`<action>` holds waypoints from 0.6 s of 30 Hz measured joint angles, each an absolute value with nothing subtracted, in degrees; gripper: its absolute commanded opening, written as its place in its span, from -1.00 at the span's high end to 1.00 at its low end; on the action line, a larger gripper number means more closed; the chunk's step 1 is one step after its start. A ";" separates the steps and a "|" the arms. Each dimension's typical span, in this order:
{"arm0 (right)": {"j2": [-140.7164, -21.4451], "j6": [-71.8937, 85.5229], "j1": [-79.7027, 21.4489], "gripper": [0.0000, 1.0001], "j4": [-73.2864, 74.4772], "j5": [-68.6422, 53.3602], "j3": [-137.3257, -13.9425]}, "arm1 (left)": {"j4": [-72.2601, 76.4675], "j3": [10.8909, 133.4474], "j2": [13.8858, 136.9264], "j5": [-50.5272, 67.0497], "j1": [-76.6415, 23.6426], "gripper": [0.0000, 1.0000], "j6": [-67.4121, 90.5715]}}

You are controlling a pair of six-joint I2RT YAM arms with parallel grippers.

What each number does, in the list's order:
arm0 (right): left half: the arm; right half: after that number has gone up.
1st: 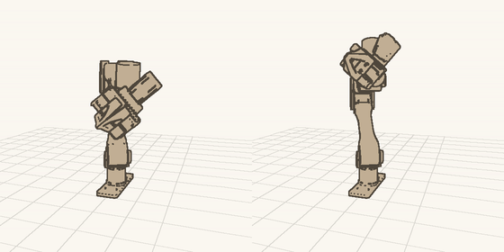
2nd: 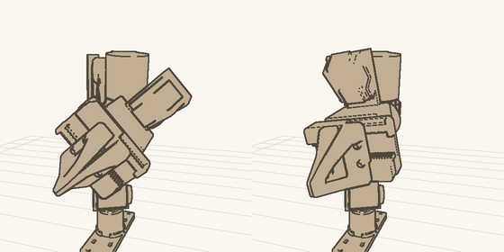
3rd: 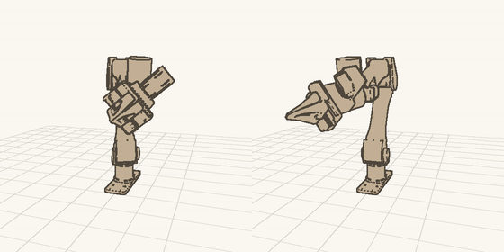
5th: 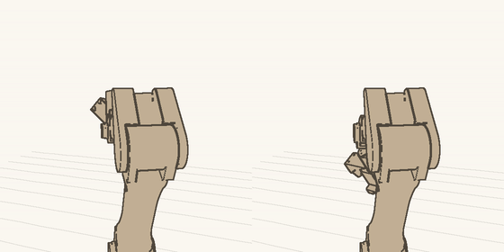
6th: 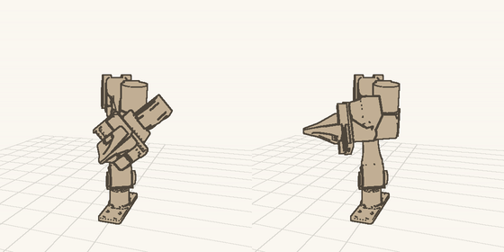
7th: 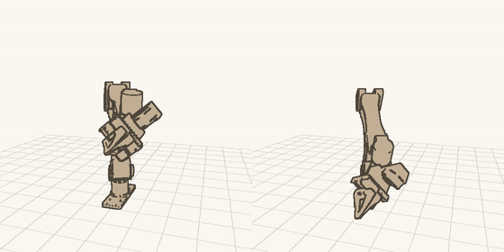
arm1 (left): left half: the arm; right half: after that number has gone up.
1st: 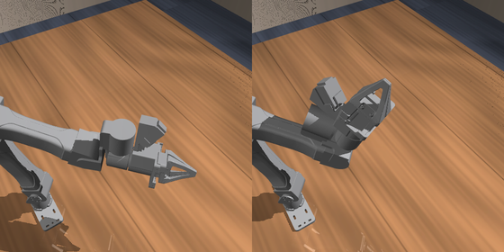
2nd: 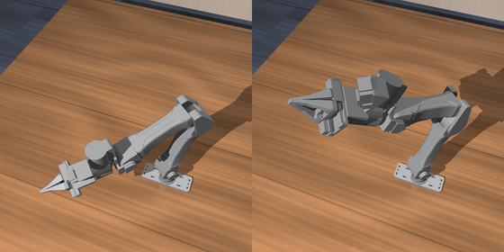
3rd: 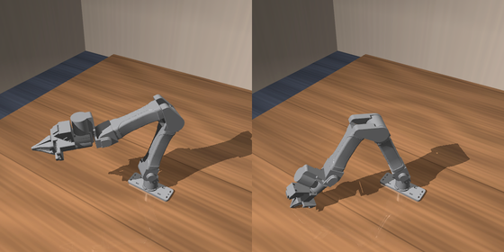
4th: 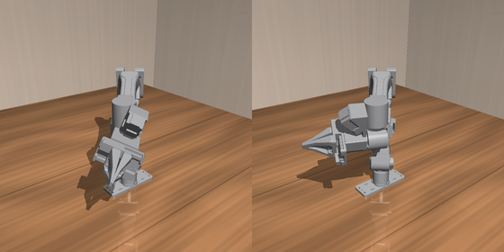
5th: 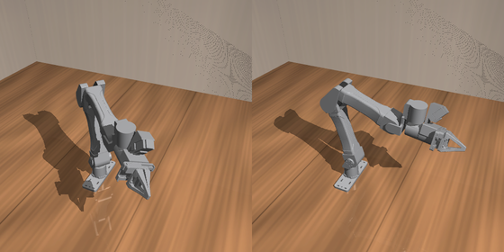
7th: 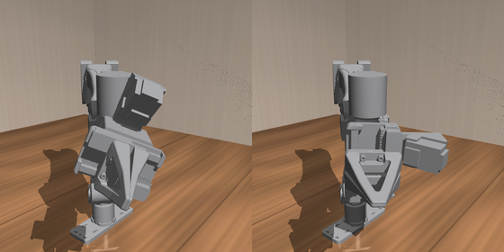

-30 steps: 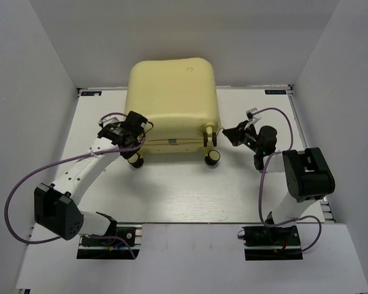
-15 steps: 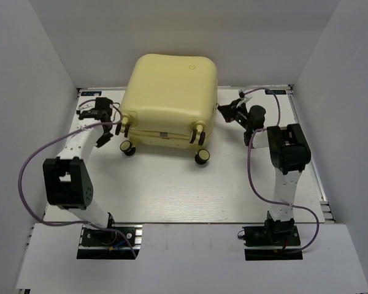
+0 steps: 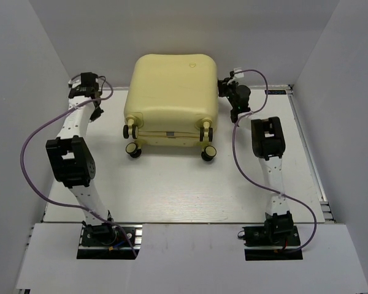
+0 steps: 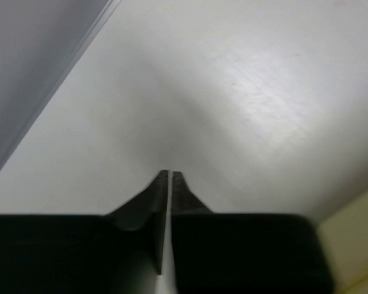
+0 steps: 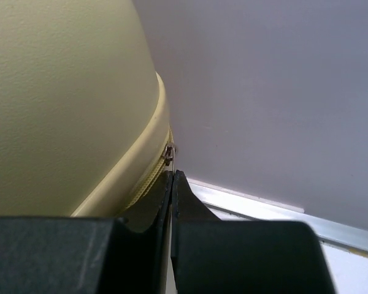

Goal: Pack the luggage

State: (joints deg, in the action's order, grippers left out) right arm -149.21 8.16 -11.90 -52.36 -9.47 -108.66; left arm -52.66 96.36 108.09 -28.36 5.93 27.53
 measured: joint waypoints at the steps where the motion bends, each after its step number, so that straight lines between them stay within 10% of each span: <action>1: -148.66 7.68 -12.10 1.00 -52.49 -9.06 -107.68 | -52.62 98.83 108.42 -27.73 5.08 -0.28 26.13; 5: -144.66 6.00 -12.75 1.00 -52.84 -8.14 -101.23 | -52.18 105.69 107.42 -26.50 -2.33 -1.00 19.49; 18: -138.43 6.02 -13.67 1.00 -53.74 -6.66 -91.64 | -46.33 107.44 99.61 -6.04 -37.36 -1.00 15.29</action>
State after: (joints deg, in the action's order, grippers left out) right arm -138.43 6.02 -13.67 -53.74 -6.66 -91.64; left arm -46.33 107.44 99.61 -6.04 -37.36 15.29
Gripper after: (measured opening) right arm 0.007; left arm 0.997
